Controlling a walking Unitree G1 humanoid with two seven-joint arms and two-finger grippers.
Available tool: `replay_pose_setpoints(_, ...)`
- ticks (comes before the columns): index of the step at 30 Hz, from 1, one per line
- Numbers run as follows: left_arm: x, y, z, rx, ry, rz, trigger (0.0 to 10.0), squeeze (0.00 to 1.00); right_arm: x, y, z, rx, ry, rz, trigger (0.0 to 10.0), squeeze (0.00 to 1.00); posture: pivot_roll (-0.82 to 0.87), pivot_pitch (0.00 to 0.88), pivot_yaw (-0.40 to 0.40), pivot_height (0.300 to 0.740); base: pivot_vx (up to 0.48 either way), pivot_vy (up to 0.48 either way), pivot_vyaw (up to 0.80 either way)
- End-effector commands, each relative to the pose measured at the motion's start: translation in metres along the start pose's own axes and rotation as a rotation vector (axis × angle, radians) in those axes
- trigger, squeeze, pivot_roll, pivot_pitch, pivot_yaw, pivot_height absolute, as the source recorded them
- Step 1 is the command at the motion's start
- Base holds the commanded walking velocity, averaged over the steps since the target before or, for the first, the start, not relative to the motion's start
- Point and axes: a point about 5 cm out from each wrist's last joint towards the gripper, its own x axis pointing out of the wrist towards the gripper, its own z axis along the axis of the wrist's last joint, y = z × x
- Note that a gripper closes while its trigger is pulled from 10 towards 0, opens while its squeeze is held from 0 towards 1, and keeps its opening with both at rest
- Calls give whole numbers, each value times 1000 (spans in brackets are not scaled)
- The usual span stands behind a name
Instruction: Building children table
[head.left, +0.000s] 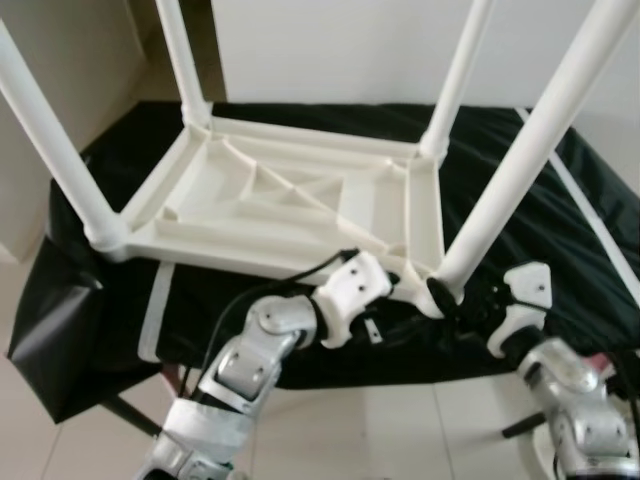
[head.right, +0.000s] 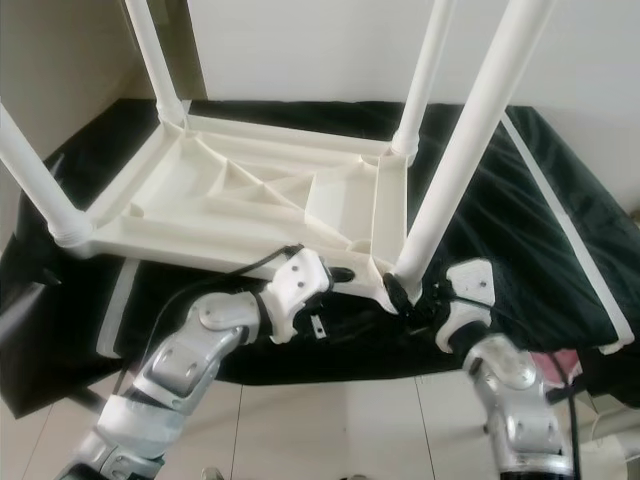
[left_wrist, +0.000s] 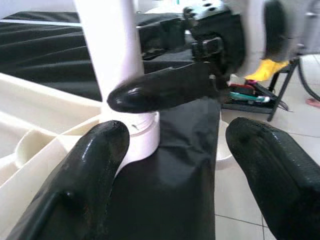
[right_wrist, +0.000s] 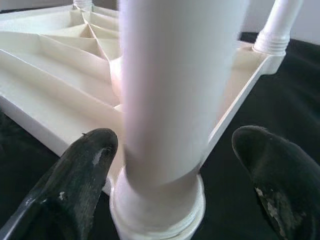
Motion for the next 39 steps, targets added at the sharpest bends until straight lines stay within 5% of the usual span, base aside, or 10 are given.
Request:
replay_pose_setpoints(1,4,0,1,2,1,-20,10000,0,6,2,-6,-2,29,77,10000,0,-95,39,-7,740,0,0,0)
replay_pose_setpoints(6,5,3,2,15,3,-14,10000,0,19,4,-7,-39,49,145,9294,0,-88,41,-10,740,0,0,0)
replay_pose_setpoints(7,5,5,2,22,7,-5,10000,0,23,4,-8,-40,53,157,4431,0,-72,33,-9,740,0,0,0)
replay_pose_setpoints(8,5,6,4,26,6,0,10000,0,26,4,-8,-41,56,170,2510,0,-72,33,-9,740,0,0,0)
replay_pose_setpoints(9,5,6,5,27,5,3,10000,0,27,4,-8,-39,56,181,2510,0,-72,33,-9,740,0,0,0)
replay_pose_setpoints(10,4,6,6,24,-1,6,10000,0,27,4,-10,-35,59,194,0,0,-59,35,-16,740,0,0,0)
replay_pose_setpoints(22,6,4,6,16,-1,-8,10000,0,16,7,-23,-7,85,208,0,0,-69,55,5,740,0,0,0)
replay_pose_setpoints(23,6,4,6,16,1,-8,10000,0,13,6,-25,6,85,183,10000,0,-68,55,-1,740,0,0,0)
replay_pose_setpoints(31,6,7,5,16,-1,11,10000,0,4,10,-35,76,121,31,10000,0,-67,55,-5,740,0,0,0)
replay_pose_setpoints(39,2,11,-6,5,27,57,10000,0,2,12,-52,192,220,-278,10000,0,-64,53,-9,740,0,0,0)
